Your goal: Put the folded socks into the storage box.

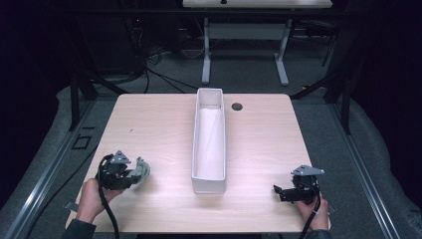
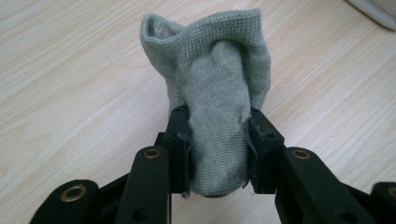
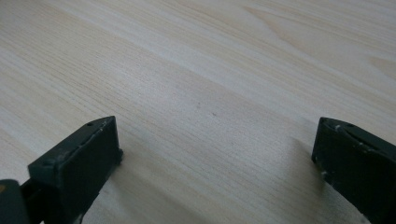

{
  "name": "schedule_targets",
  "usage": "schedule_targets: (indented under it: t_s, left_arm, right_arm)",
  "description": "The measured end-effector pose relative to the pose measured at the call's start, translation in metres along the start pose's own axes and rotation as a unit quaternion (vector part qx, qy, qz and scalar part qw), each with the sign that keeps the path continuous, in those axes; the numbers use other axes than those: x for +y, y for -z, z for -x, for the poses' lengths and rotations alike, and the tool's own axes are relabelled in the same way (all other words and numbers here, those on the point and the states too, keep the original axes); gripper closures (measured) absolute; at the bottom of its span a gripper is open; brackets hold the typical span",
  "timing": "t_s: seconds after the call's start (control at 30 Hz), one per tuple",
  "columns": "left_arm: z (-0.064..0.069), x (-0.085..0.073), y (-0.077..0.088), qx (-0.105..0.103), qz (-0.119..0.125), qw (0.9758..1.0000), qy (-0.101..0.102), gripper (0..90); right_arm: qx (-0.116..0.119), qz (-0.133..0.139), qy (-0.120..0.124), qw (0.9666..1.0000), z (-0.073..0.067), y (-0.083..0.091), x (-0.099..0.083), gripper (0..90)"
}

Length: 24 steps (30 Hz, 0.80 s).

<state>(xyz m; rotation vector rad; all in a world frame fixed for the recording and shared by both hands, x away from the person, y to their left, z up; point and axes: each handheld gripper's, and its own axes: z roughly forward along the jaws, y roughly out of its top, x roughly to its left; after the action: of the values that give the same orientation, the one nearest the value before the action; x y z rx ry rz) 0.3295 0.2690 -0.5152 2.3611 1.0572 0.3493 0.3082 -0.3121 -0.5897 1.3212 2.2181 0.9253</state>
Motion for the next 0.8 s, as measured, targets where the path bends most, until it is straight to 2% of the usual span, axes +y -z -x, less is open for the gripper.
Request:
schedule_targets:
  t_s: [0.8]
  left_arm:
    - [0.004, 0.021, 0.014, 0.0, 0.005, 0.9997, -0.024, 66.3]
  right_arm:
    - [0.001, 0.0, 0.0, 1.0, 0.0, 0.0, 0.0, 0.4]
